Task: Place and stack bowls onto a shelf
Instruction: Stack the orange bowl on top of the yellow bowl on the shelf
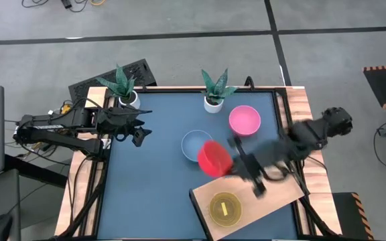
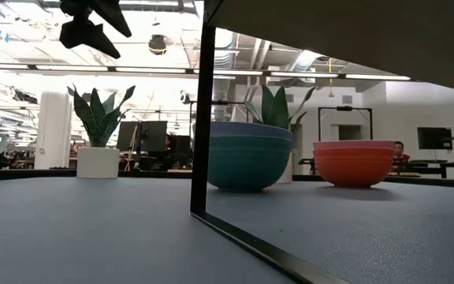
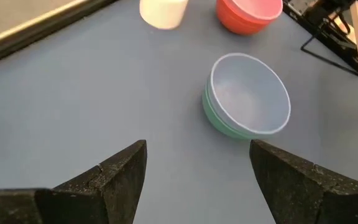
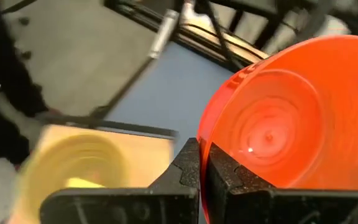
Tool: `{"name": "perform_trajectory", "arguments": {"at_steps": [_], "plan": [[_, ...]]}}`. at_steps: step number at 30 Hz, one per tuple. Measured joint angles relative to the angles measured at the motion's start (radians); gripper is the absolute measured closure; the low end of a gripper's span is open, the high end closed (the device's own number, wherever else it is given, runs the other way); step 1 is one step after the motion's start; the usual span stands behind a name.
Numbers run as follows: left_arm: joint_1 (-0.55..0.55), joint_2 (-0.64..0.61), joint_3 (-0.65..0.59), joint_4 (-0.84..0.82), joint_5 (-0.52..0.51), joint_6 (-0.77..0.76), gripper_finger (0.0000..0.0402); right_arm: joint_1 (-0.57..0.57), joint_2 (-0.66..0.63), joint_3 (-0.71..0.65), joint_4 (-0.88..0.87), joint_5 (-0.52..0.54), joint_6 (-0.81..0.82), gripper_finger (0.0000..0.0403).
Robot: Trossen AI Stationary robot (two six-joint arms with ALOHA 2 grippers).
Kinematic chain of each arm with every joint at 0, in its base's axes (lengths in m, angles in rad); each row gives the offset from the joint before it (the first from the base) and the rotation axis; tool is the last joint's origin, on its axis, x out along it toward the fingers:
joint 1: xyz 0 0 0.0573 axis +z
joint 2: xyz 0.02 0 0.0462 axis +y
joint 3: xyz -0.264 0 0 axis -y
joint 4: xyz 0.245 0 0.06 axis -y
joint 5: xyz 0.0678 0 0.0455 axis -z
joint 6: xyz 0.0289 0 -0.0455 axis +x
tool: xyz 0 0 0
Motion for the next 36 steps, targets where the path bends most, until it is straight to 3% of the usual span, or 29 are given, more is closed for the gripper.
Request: {"name": "perform_trajectory", "arguments": {"at_steps": [4,8,23,36], "plan": [[0.000,0.000,0.000,-0.018,0.004,0.000,0.0132,0.162,0.034,-0.001,0.006,0.196,0.044,0.0380],[0.000,0.000,0.000,-0.035,0.004,0.000,0.0132,0.253,0.076,0.004,0.034,0.297,0.165,0.0380],[0.000,0.000,0.000,-0.066,0.002,0.000,0.0132,0.357,0.239,0.000,-0.090,0.261,0.421,0.0380],[0.000,0.000,0.000,-0.067,-0.007,0.001,0.0132,0.358,0.260,0.002,-0.108,0.165,0.465,0.0380]]}}
